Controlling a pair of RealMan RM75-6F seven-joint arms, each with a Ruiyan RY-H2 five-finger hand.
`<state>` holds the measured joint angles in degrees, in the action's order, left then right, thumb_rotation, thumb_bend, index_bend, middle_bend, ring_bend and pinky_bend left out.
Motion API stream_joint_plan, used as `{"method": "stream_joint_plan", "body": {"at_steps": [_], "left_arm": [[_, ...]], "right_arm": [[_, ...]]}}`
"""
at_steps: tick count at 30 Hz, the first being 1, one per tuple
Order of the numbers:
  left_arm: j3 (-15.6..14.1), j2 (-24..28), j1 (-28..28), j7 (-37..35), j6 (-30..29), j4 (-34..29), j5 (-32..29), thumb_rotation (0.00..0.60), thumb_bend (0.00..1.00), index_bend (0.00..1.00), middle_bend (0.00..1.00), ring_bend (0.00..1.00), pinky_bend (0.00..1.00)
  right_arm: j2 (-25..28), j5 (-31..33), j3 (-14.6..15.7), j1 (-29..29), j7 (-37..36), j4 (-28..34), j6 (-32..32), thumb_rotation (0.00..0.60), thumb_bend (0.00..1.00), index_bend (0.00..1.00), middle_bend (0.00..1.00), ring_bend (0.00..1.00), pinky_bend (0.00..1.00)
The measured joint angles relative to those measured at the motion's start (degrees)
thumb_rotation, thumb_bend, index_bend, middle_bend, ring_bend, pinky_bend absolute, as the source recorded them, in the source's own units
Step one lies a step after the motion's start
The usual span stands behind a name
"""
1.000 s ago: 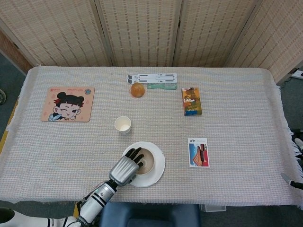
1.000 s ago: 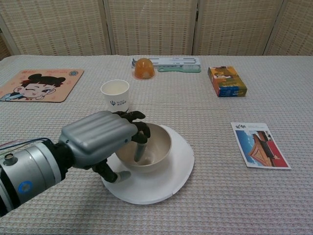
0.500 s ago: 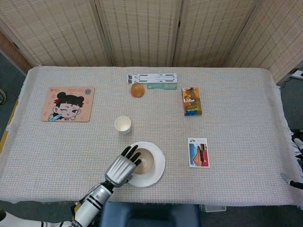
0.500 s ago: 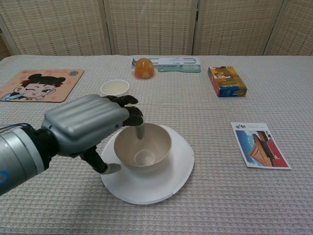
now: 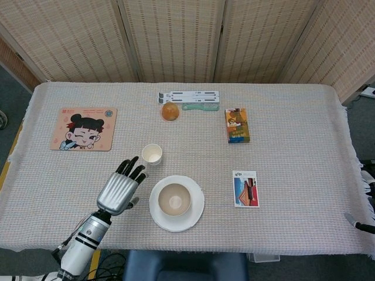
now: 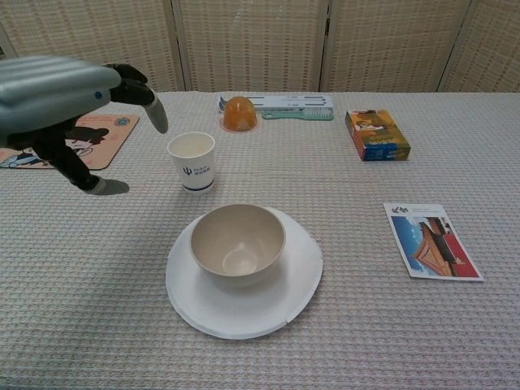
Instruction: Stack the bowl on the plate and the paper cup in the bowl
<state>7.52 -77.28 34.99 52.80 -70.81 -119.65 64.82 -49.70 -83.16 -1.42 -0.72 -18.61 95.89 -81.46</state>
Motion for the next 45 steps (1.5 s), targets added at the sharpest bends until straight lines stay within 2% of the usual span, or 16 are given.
{"method": "stream_joint_plan", "body": {"at_steps": [4, 8, 15, 24, 32, 39, 45], "left_arm": [[3.29, 2.55, 2.85, -3.07, 4.94, 1.20, -7.20, 0.600, 0.24, 0.28, 0.22, 0.01, 0.17], [5.47, 4.65, 6.66, -6.57, 11.88, 6.12, -12.24, 0.600, 0.24, 0.24, 0.20, 0.01, 0.17], [6.98, 5.64, 12.90, -13.02, 21.82, 16.36, -14.94, 0.600, 0.24, 0.23, 0.19, 0.01, 0.17], [6.58, 4.73, 18.44, -19.33, 28.82, 25.14, -14.88, 0.600, 0.23, 0.20, 0.13, 0.00, 0.17], [4.80, 2.23, 23.05, -21.71, 33.64, 31.10, -15.10, 0.600, 0.23, 0.21, 0.11, 0.00, 0.17], [3.33, -0.11, 26.51, -23.37, 36.34, 36.64, -16.04, 0.600, 0.23, 0.21, 0.10, 0.00, 0.17], [2.53, -0.78, 28.57, -25.27, 37.07, 38.73, -15.56, 0.600, 0.23, 0.21, 0.10, 0.00, 0.17]], "right_arm": [[-0.17, 0.45, -0.08, 0.12, 1.00, 0.25, 0.21, 0.600, 0.21, 0.00, 0.00, 0.00, 0.00], [-0.31, 2.25, -0.59, 0.05, 1.35, 0.32, 0.34, 0.600, 0.21, 0.00, 0.00, 0.00, 0.00], [-0.82, 4.83, -1.36, 0.82, 3.53, 0.54, 2.34, 0.600, 0.21, 0.00, 0.00, 0.00, 0.00], [-1.53, 7.67, -2.36, 1.88, 5.70, 0.71, 4.35, 0.600, 0.21, 0.00, 0.00, 0.00, 0.00], [-1.72, 8.73, -2.78, 2.58, 5.92, 0.49, 5.96, 0.600, 0.21, 0.00, 0.00, 0.00, 0.00], [-1.67, 9.21, -2.99, 2.75, 5.35, 0.06, 6.66, 0.600, 0.21, 0.00, 0.00, 0.00, 0.00], [-1.64, 9.63, -3.13, 3.05, 5.11, -0.20, 7.49, 0.600, 0.21, 0.00, 0.00, 0.00, 0.00]]}}
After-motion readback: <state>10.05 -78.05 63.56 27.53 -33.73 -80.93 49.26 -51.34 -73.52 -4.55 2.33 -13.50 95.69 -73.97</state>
